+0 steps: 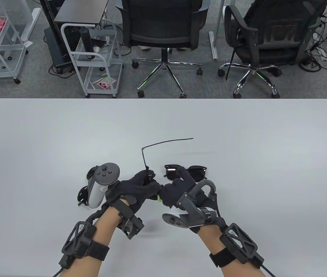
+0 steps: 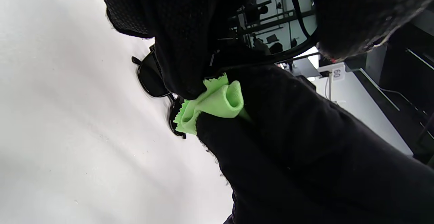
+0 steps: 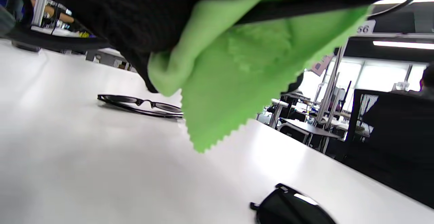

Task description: Dust sunglasses

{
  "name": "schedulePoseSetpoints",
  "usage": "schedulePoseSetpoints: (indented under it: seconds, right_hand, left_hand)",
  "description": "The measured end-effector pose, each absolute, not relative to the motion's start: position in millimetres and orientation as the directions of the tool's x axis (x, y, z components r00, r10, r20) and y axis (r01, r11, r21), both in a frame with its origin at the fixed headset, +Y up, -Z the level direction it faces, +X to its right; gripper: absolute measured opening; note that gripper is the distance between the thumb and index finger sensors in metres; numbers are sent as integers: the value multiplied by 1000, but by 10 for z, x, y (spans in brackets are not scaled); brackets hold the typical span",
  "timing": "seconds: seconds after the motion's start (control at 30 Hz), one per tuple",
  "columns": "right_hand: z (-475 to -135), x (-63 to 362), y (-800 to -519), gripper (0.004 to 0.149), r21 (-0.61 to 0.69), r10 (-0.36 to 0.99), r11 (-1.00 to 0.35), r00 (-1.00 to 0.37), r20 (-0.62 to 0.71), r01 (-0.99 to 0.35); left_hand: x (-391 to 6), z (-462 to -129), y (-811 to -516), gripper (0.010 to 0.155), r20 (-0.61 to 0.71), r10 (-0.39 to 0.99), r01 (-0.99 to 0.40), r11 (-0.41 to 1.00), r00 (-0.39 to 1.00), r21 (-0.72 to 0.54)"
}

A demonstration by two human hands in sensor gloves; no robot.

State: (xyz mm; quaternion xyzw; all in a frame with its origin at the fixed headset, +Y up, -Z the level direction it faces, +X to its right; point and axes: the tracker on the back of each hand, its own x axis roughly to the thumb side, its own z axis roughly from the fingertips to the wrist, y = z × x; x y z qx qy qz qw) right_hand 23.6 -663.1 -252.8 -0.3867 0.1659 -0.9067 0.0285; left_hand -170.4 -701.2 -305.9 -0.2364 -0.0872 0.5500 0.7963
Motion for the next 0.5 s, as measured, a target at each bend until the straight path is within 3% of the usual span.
schedulePoseSetpoints:
  seconds: [0.5]
  right_hand:
    - [-2813, 615, -6773, 46, -255, -254, -959, -768, 589, 122]
  left_hand:
    - [-1945, -3133, -6959, 94, -105, 877, -825, 393, 470, -407]
